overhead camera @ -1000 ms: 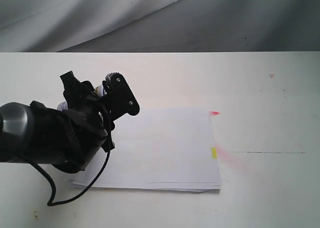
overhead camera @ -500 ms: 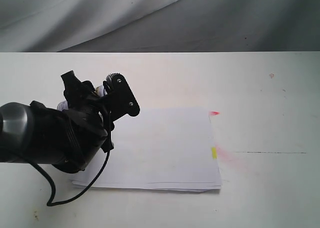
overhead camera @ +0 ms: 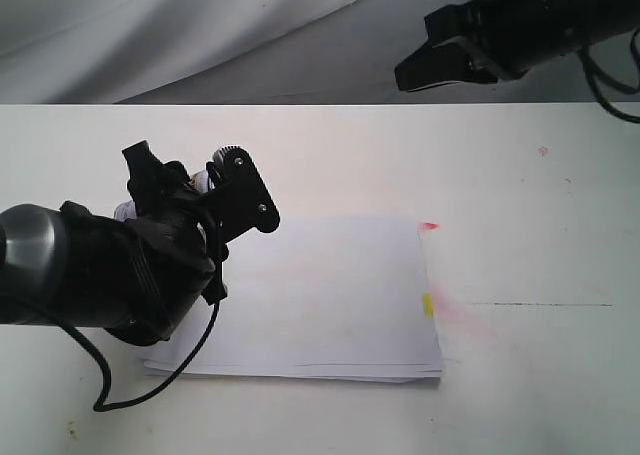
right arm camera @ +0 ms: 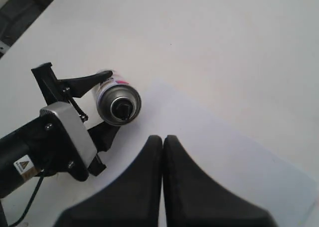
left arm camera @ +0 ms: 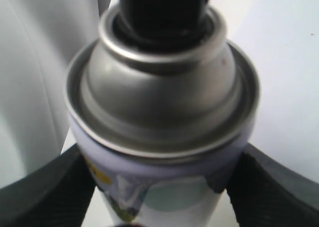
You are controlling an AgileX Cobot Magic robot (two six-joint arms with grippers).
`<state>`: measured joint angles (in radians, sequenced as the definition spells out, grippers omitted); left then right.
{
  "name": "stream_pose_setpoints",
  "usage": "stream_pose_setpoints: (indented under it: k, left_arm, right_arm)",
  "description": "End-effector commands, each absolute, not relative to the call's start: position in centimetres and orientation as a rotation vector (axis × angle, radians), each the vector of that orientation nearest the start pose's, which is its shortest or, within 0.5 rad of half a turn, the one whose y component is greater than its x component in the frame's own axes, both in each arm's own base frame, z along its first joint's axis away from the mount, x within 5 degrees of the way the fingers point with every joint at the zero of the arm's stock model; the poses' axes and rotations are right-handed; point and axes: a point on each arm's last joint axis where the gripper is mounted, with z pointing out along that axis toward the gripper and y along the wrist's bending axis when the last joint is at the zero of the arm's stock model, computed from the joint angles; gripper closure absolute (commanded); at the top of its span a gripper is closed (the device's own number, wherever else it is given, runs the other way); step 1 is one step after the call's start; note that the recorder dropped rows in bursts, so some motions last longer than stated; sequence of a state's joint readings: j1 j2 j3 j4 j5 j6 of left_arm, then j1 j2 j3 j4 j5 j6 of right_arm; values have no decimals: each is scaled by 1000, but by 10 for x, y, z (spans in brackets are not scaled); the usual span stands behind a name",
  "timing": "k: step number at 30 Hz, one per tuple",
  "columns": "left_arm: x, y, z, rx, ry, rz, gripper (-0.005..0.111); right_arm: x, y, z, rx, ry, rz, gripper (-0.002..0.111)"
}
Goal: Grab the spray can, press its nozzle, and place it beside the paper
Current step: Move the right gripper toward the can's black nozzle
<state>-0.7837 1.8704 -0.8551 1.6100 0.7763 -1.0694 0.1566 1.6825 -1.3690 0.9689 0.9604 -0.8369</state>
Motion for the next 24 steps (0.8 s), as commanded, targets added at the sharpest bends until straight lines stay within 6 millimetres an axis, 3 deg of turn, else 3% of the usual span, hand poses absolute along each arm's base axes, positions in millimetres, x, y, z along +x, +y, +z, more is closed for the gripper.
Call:
stream_pose_setpoints:
  k: [1, 8, 24]
  left_arm:
    - [281, -189, 152, 1118, 1933, 858, 107]
    - [280, -188, 152, 1065, 1961, 833, 107]
    - [280, -188, 152, 1068, 1959, 834, 107]
  right_arm:
    - [365, 118, 284, -717, 2232, 975, 108]
    - [377, 126, 246, -836, 2209, 1073, 108]
    - [390, 132, 210, -863, 2149, 1156, 108]
